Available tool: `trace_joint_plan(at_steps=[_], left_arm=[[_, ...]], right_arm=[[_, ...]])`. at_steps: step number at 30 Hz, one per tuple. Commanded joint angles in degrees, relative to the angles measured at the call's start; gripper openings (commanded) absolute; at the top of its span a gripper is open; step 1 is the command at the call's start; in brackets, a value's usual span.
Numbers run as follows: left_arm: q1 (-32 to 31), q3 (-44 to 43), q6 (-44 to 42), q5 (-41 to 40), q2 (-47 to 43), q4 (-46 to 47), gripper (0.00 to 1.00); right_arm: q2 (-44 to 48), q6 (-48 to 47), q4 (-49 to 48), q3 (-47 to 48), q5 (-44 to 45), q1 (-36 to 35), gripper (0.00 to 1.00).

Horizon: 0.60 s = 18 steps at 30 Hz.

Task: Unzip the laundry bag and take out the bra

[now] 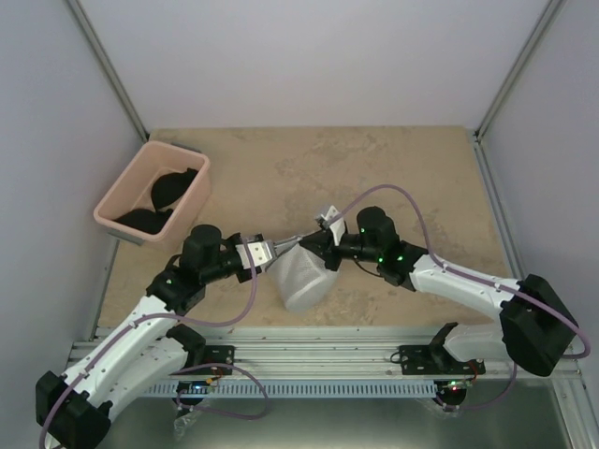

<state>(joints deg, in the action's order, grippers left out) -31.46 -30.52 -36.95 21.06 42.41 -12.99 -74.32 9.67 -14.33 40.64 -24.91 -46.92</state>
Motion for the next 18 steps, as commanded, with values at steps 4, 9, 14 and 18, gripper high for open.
trace_joint_plan(at_steps=[4, 9, 14, 18], left_arm=[[0.1, 0.9, -4.2, -5.8, -1.9, 1.3, 0.0], [0.1, 0.5, -14.9, -13.6, -1.8, 13.3, 0.0], [0.1, -1.3, -32.7, -18.3, 0.4, 24.1, 0.0], [0.1, -1.6, -45.5, -19.5, 1.6, 27.2, 0.0]], right_arm=[[0.3, 0.3, -0.8, -2.1, 1.9, 6.9, 0.01], [-4.9, -2.2, -3.5, 4.3, 1.3, 6.2, 0.01], [-14.5, -4.8, -8.1, 15.8, 0.3, 6.1, 0.0], [-20.5, -4.4, -15.5, 20.0, -1.3, 6.1, 0.01]])
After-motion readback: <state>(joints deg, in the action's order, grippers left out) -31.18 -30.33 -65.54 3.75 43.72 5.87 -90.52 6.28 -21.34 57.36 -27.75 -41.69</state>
